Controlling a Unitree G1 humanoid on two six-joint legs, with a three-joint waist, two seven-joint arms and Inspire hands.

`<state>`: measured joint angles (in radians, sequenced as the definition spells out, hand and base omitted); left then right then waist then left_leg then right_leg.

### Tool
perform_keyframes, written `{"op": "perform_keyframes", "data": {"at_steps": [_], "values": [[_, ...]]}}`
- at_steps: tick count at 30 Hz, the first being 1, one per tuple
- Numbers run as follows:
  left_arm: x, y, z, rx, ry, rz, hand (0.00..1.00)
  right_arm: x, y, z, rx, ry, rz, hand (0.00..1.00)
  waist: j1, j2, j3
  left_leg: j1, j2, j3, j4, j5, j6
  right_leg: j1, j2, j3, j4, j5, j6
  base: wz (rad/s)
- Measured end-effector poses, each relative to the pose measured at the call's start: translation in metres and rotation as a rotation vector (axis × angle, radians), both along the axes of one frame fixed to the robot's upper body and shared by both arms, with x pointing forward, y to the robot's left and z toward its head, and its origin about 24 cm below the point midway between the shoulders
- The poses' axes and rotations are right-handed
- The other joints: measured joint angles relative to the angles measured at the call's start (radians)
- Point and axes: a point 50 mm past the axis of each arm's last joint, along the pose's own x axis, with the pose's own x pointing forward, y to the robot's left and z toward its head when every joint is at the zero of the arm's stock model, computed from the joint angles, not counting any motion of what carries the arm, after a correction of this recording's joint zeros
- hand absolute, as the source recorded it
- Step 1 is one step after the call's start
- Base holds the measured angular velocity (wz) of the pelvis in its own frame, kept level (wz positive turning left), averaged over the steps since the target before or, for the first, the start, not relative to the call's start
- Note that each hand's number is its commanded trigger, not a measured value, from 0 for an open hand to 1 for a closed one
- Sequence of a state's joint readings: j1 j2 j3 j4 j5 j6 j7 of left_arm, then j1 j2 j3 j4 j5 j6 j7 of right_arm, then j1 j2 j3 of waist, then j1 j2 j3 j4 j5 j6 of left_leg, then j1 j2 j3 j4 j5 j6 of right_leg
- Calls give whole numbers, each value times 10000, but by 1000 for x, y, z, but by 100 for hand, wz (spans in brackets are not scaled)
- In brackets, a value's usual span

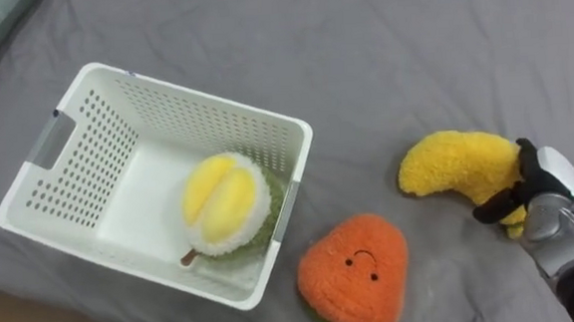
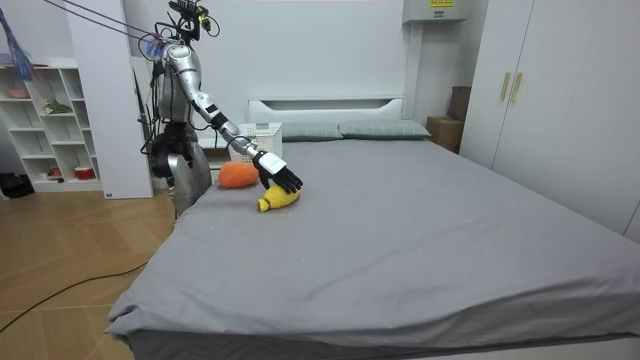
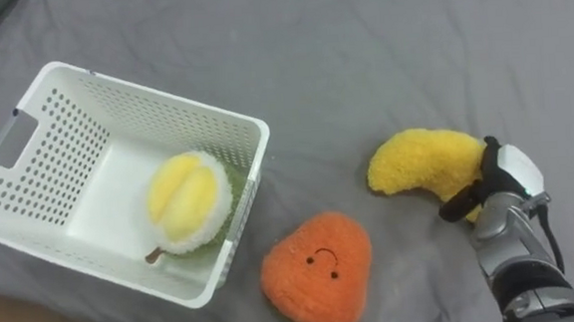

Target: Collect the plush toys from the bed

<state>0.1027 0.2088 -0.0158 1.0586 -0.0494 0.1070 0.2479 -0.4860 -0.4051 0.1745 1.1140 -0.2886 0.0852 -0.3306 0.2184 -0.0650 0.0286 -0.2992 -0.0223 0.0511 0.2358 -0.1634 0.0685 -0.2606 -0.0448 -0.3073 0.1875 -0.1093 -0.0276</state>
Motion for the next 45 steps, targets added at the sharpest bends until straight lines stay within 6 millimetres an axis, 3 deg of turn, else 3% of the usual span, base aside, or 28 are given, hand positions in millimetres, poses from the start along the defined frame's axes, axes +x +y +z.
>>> {"op": "perform_keyframes", "data": {"at_steps": [6, 19, 23, 31, 33, 37, 43, 45], "values": [[0, -3, -1, -218, -60, 174, 0, 0, -2, 0, -144, -90, -137, 100, 64, 37, 45, -142, -70, -217, -20, 59, 27, -51, -66, -250, -4, -1, 2, 14], [-2, -4, -2, -352, 32, 0, 0, -5, -10, 0, -311, -332, -640, 100, 21, 59, 37, -180, -83, -290, -18, 99, 9, -59, -72, -274, -38, -2, 4, 1], [-3, -3, -2, -416, 72, -24, 0, -6, -22, 8, -408, -482, -806, 100, 7, 64, 34, -143, -93, -281, -2, 113, 24, -21, -91, -273, -31, -2, 4, 0], [-13, -1, -1, -397, -2, 100, 0, -5, -26, 14, -285, -603, -617, 100, -489, 51, -2, 650, -88, -248, -230, 116, 19, 674, -86, -249, -24, -15, 25, -1], [-15, 5, 0, -328, -148, 563, 0, 2, -24, 24, -58, -1327, -603, 100, -607, -70, -139, 825, -82, -108, -355, 161, 17, 739, -82, -185, -23, -16, 26, -14], [-21, 11, 2, -215, -198, 1135, 0, 15, -13, 51, 105, -2856, -37, 100, -834, -134, -181, 1363, -57, 50, -454, 160, 16, 1158, -55, -3, -32, -17, 27, -11], [-36, 14, 1, -144, 67, 1362, 0, 19, 21, 96, -53, -5021, 1899, 100, -1087, -126, -325, 2315, -72, 123, -722, 155, 19, 1959, -55, 124, -33, -51, 81, -6], [-39, 12, 0, -200, 142, 1469, 0, 22, 35, 115, 30, -5677, 2589, 100, -1058, -121, -325, 2564, -68, 280, -761, 153, 21, 2160, -43, 307, -59, -53, 82, -18]]}}
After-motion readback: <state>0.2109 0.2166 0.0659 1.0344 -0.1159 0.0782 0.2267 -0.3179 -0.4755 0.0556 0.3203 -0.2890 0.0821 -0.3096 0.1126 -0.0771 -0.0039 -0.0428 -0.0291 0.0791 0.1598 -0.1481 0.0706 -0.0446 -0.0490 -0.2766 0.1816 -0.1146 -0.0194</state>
